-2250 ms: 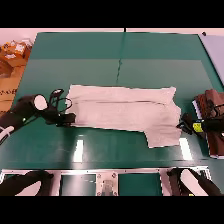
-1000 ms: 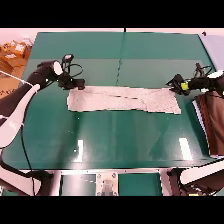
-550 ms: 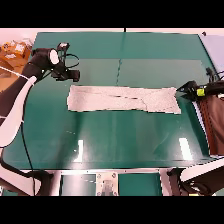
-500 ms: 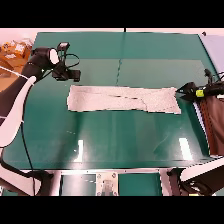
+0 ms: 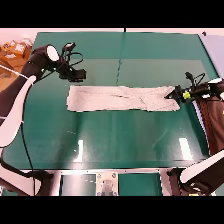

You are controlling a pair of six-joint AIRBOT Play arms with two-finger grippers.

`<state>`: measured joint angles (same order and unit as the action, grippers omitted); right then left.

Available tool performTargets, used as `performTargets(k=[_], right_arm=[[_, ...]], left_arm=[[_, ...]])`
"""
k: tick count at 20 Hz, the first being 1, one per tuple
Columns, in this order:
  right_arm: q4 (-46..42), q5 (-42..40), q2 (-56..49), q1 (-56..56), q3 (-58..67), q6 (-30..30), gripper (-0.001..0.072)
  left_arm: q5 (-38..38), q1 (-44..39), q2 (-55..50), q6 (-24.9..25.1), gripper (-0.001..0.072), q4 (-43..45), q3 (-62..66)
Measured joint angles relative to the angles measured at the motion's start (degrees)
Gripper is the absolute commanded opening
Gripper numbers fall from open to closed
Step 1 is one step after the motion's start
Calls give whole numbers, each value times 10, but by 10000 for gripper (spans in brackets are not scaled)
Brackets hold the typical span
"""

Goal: Fold the shirts.

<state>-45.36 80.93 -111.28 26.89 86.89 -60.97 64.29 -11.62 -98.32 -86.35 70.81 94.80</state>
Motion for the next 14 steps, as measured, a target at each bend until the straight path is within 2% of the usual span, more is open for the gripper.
performTargets(k=[6,10,14], right_arm=[[7,56,105,-15,26,-45,11],[9,88,198,-37,52,-76,12],[17,111,244,-75,87,-99,12]], left_arm=[[-52,-61,-32,33,21,-88,-3],[-126,-150,-103,76,21,-209,-4],[-222,-225,-164,123,21,-353,2]])
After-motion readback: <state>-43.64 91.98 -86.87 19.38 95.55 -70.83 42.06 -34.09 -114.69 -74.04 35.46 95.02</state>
